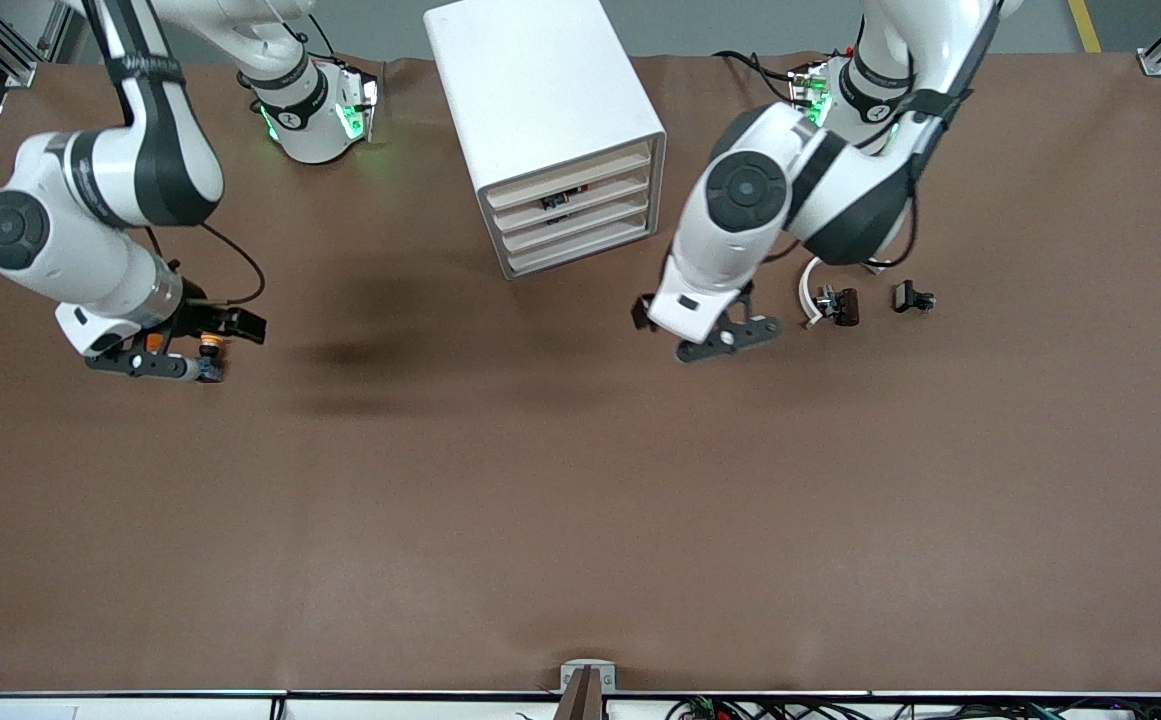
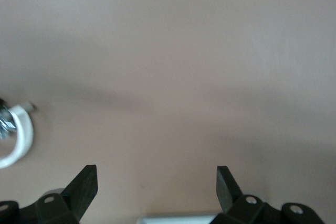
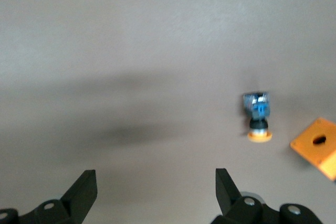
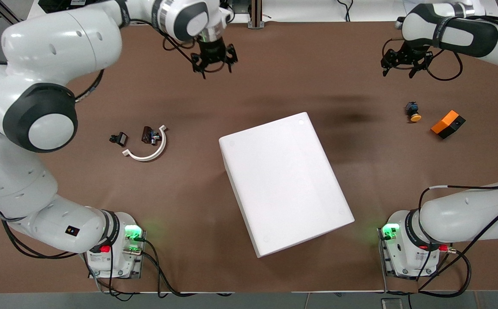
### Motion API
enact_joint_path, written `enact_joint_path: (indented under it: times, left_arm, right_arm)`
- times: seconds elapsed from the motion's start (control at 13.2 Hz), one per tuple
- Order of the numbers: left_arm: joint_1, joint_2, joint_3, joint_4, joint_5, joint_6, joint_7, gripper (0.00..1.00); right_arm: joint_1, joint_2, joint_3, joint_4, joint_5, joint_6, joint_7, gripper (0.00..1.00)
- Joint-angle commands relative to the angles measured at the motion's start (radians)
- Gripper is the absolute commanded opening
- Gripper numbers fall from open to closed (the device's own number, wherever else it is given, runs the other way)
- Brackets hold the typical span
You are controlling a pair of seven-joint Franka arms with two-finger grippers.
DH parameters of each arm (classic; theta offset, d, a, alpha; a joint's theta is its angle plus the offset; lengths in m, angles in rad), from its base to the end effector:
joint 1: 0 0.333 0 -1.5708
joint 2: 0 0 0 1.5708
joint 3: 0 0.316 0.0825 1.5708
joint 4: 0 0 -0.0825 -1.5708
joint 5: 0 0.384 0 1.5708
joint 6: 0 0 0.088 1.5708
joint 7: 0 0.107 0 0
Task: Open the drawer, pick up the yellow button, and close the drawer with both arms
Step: 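Lower the button beside the orange block and open the right gripper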
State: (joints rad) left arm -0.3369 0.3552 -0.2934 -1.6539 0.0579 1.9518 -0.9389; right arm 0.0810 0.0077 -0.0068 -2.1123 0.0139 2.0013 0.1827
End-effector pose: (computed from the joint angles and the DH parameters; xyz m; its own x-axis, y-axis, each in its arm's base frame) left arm 0.5389 -0.3649 0.4089 0.9530 0.2962 -0.0632 0.2964 -0.9550 -0.0051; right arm 0.5287 0.0402 0.4016 0.9863 -0.1146 -0.1186 -0.1142 -0.9934 0.0099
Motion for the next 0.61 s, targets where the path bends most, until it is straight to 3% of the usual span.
enact_joint_path:
  times: [0.0, 0.23, 0.53]
  left_arm:
    - [0.073, 0.004, -0.007, 0.048, 0.071, -0.025, 0.011, 1.0]
    - [0.147, 0.004, -0.009, 0.077, 0.172, -0.025, 0.084, 1.0]
    - [0.26, -0.03, -0.01, 0.109, 0.168, -0.076, 0.27, 1.0]
  right_arm:
    - [0.013, -0.031, -0.009, 0.153, -0.012, -0.212, 0.024, 1.0]
    - [0.008, -0.029, -0.012, 0.355, -0.012, -0.412, 0.015, 1.0]
    - [-0.009, -0.028, -0.019, 0.535, -0.011, -0.548, 0.006, 1.0]
